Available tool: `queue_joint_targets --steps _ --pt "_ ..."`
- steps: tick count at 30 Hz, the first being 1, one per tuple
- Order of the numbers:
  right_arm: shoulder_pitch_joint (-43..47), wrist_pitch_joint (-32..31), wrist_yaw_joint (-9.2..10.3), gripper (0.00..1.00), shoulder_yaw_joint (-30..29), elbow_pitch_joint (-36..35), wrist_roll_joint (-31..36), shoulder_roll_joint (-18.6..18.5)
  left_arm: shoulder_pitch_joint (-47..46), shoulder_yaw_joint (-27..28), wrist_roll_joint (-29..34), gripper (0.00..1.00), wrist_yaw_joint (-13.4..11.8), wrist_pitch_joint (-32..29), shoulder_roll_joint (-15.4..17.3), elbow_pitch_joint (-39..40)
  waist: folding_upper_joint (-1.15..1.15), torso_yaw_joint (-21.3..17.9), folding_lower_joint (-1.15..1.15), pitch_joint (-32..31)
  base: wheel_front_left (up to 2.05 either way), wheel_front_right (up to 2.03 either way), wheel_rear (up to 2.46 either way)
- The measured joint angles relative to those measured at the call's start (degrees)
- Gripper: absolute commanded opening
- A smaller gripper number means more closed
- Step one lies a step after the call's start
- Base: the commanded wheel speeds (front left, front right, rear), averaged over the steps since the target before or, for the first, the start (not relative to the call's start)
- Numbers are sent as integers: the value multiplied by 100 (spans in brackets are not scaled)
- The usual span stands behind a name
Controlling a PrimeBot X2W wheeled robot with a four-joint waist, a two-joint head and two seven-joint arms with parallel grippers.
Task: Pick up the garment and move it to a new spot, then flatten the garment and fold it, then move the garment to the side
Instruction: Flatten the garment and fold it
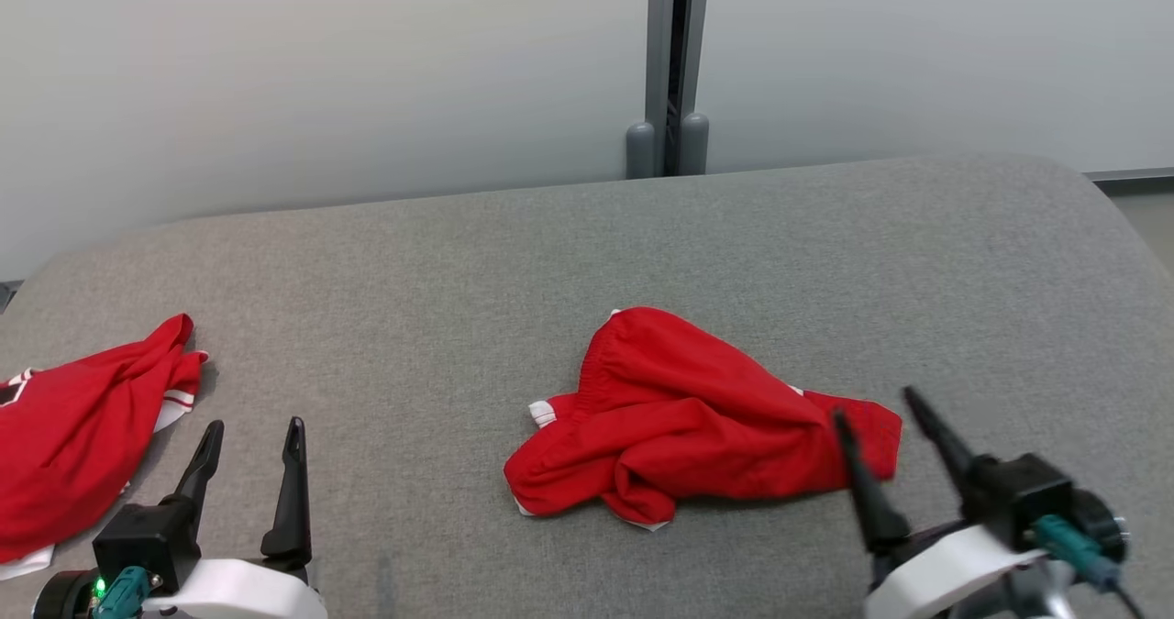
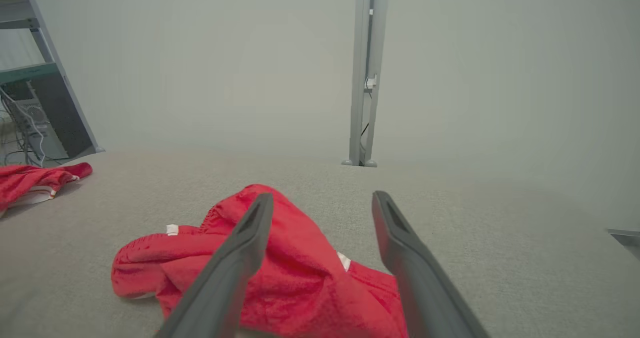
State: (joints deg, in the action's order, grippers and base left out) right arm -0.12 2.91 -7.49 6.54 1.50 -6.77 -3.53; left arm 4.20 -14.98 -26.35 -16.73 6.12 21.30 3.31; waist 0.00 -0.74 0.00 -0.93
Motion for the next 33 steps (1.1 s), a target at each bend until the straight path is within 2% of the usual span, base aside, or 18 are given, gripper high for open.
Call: queue_joint_targets --steps 10,20,21,22,23,24,29,33 --pt "-232 -338 0 100 1591 494 -264 -242 -433 -96 1 100 83 118 -75 34 0 319 0 501 0 0 0" --pt "-1004 -398 -1 100 2299 1550 -489 -474 -1024 -188 -44 100 307 459 -300 -403 0 811 0 1236 0 0 0" --pt "-1060 -404 0 95 2314 1634 -513 -478 -1054 -196 -45 100 314 492 -322 -444 0 841 0 1277 0 0 0" --pt "-1115 -467 -1 44 2319 1728 -534 -481 -1074 -199 -48 100 335 509 -339 -489 0 863 0 1310 0 0 0" --pt "-1156 -538 -1 29 2345 1804 -555 -491 -1090 -203 -52 100 354 530 -355 -534 0 879 0 1337 0 0 0" --pt "-1195 -553 0 0 2377 1835 -606 -509 -1105 -202 -52 100 356 552 -357 -579 0 880 0 1354 0 0 0" --pt "-1413 -875 0 0 2758 1664 -1007 -694 -1167 -166 -70 100 386 624 -347 -720 0 744 0 1345 0 0 0" --pt "-1495 -1410 0 0 3128 982 -1672 -1013 -1167 -115 -85 100 378 655 -305 -761 0 562 0 1298 0 0 0"
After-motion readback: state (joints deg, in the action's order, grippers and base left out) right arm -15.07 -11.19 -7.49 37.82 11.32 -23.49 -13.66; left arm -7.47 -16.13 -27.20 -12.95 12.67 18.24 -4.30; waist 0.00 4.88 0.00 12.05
